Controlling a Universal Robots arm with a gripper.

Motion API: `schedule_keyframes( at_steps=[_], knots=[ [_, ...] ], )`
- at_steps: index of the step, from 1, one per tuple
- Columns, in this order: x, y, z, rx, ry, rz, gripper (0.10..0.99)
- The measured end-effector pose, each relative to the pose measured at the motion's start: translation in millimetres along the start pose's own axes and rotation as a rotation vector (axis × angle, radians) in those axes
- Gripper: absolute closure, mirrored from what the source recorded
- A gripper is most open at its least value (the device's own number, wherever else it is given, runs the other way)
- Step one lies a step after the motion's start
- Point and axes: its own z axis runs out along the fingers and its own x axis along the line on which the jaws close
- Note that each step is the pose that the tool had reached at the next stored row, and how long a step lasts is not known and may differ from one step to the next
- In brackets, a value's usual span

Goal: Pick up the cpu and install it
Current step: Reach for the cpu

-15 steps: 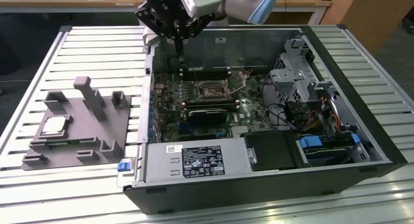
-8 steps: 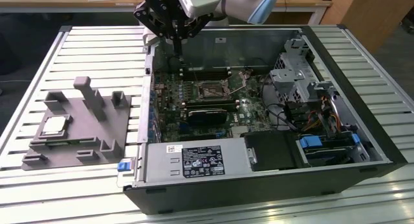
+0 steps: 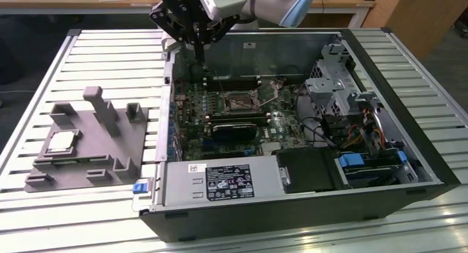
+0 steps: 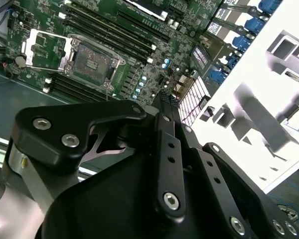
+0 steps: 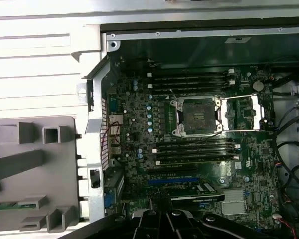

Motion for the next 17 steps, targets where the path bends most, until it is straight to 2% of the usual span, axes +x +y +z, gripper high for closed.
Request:
schedule_keyframes(
  at_steps=[17],
  knots=[
    [6.8, -0.5, -0.2, 0.0, 0.0, 0.0, 0.98]
  ],
)
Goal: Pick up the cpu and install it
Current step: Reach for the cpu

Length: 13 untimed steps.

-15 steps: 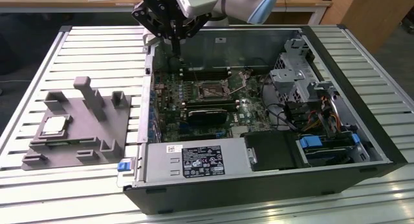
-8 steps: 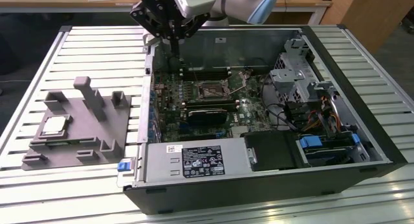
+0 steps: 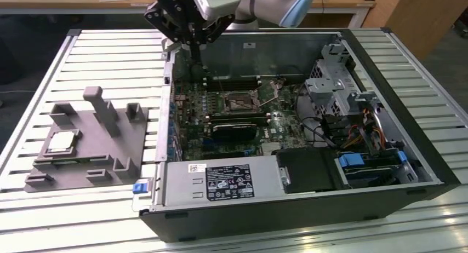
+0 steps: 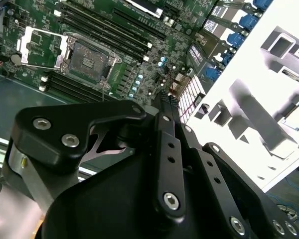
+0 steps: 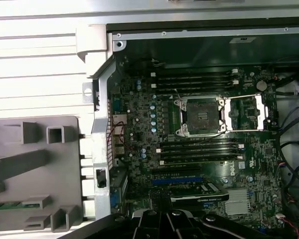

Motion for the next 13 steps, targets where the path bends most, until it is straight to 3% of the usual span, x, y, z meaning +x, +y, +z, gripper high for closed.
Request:
schedule_keyframes(
  at_steps=[13],
  knots=[
    [5.9, -0.5, -0.2, 0.0, 0.0001, 0.0, 0.98]
  ],
)
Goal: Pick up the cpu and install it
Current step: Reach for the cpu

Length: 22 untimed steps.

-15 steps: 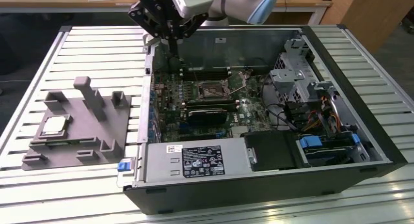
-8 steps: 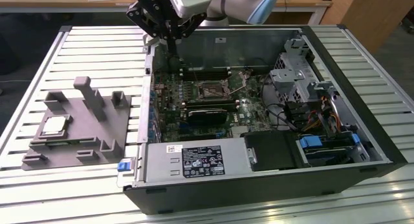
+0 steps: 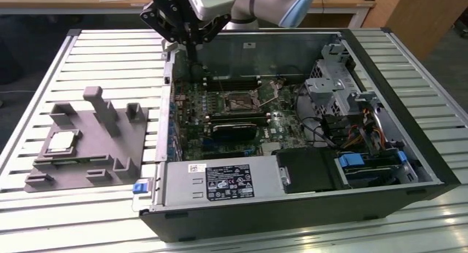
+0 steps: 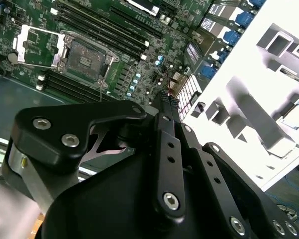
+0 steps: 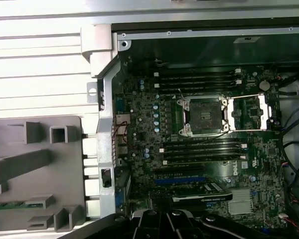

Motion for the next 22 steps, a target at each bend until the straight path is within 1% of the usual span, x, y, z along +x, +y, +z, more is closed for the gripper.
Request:
schedule_keyframes(
  at_steps=[5, 12, 22],
  knots=[
    [6.4, -0.5, -0.1, 0.0, -0.0001, 0.0, 0.98],
    [19.5, -1.5, -0.4, 0.0, -0.0002, 0.0, 0.98],
    [35.6, -2.7, -0.8, 0.0, -0.0001, 0.0, 0.98]
  ],
)
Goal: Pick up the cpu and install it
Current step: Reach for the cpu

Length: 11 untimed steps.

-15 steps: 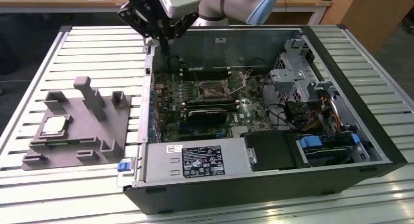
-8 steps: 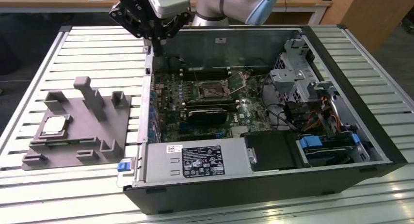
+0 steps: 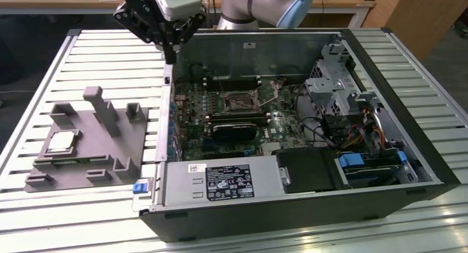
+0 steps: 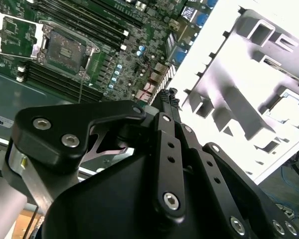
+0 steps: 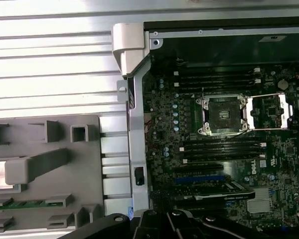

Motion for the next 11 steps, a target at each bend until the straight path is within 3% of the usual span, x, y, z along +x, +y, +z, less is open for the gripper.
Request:
schedule_keyframes(
  at_steps=[11],
  knots=[
    [15.8, -1.2, -0.3, 0.0, 0.0, 0.0, 0.98]
  ],
)
